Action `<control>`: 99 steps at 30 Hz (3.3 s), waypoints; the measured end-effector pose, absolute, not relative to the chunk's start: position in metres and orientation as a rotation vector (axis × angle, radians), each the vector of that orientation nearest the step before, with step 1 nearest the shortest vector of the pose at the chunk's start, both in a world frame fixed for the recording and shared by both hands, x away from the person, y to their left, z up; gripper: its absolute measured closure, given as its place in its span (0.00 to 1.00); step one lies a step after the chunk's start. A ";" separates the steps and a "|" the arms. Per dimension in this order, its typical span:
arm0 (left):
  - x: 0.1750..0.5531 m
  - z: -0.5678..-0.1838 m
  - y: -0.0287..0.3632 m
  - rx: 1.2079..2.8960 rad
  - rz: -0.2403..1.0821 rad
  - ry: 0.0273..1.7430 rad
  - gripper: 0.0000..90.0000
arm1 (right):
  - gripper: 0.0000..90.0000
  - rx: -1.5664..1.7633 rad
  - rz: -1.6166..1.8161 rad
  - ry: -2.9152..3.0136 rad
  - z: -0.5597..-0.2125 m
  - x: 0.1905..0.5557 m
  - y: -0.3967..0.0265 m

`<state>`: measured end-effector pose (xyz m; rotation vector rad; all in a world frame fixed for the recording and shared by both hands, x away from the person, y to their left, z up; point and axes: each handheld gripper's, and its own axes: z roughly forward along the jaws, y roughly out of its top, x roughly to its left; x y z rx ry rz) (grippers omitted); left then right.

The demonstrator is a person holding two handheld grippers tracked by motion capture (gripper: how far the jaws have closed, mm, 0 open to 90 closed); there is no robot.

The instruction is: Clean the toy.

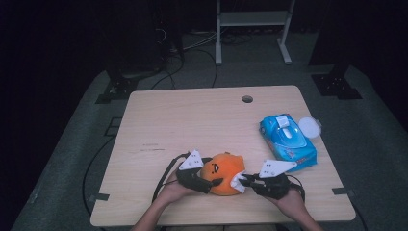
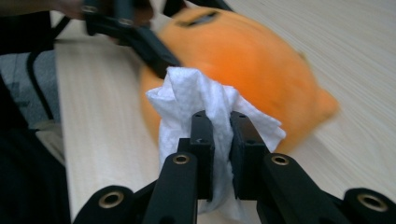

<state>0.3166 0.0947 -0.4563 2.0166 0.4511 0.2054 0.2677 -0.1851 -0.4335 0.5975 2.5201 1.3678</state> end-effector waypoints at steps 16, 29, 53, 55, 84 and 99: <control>0.306 -0.448 0.095 2.122 0.233 0.340 0.18 | 0.89 0.692 1.384 2.501 -0.436 0.276 -0.196; 0.300 -0.445 0.090 2.139 0.276 0.252 0.15 | 0.89 0.684 1.411 2.476 -0.433 0.282 -0.194; 0.273 -0.449 0.071 2.146 0.519 0.010 0.19 | 0.89 0.727 1.535 2.412 -0.418 0.285 -0.183; 0.274 -0.450 0.072 2.137 0.508 0.028 0.19 | 0.89 0.711 1.511 2.416 -0.418 0.286 -0.180; 0.318 -0.455 0.099 2.026 0.180 0.494 0.21 | 0.90 0.771 1.440 2.462 -0.429 0.283 -0.201; 0.311 -0.451 0.085 2.081 0.255 0.431 0.19 | 0.81 0.754 1.508 2.449 -0.428 0.307 -0.192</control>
